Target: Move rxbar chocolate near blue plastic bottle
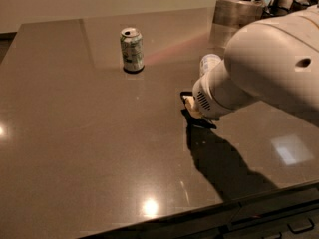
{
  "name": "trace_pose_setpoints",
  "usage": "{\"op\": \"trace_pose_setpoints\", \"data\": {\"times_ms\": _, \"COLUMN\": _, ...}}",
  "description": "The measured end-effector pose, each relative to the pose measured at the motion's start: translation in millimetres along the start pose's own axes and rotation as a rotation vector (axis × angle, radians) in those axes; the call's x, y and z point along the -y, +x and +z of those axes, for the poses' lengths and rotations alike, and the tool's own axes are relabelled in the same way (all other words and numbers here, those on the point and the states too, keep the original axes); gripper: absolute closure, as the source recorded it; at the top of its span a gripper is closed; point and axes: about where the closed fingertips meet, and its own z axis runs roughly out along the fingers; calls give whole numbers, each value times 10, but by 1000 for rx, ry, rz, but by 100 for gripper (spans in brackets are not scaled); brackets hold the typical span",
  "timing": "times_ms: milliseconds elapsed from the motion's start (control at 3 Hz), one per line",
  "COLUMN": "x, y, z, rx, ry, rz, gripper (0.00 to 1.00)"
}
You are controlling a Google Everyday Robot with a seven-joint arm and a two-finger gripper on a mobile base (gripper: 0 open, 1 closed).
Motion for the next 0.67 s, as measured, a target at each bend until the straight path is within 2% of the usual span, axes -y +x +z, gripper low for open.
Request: {"op": "trace_pose_setpoints", "data": {"times_ms": 667, "x": 224, "y": 117, "z": 28, "rx": -27, "ry": -33, "rz": 19, "gripper": 38}}
